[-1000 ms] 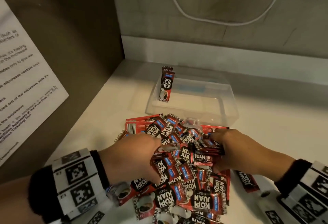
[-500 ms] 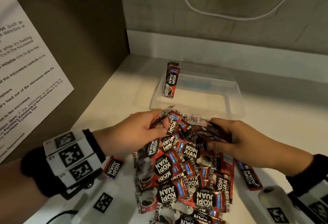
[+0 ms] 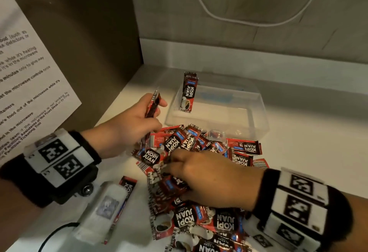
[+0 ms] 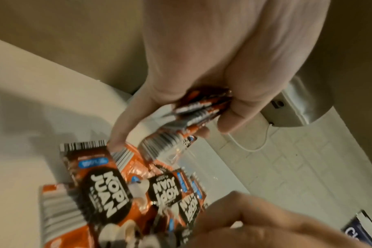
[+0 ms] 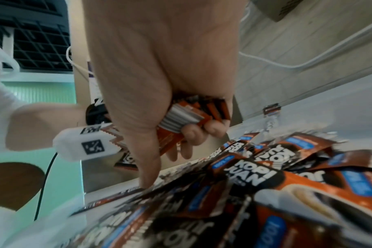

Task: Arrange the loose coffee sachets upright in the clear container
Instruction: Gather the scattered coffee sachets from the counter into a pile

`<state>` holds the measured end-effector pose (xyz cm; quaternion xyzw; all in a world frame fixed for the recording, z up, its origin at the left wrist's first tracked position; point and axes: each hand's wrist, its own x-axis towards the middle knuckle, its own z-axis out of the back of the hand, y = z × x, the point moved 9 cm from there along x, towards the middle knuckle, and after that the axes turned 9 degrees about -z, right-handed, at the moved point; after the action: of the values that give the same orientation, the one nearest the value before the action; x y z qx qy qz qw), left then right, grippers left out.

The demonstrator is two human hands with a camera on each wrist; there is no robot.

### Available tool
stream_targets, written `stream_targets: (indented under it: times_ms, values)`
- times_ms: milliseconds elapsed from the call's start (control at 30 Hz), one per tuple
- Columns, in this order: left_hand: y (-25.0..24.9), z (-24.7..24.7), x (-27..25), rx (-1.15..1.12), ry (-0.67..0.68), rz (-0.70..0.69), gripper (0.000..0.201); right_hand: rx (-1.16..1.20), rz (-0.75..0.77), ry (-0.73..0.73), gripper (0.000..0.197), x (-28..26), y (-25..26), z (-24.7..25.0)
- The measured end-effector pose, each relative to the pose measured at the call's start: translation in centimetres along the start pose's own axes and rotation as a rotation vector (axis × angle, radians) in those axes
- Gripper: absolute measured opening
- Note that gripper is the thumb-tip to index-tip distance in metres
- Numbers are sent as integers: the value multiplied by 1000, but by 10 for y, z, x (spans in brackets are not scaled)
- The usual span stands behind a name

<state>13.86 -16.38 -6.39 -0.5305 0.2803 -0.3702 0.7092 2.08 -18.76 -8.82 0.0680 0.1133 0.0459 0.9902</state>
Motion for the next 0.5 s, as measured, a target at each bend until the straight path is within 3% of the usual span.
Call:
stream_targets:
  times_ms: [233, 367, 500]
  values:
    - [-14, 11, -1, -26, -39, -21, 31, -119, -10, -45, 35, 13, 5, 3]
    - [-5, 13, -2, -33, -80, 32, 21, -37, -71, -49, 29, 10, -9, 6]
    - [0, 4, -6, -181, -85, 104, 29, 176, -157, -75, 17, -3, -34, 20]
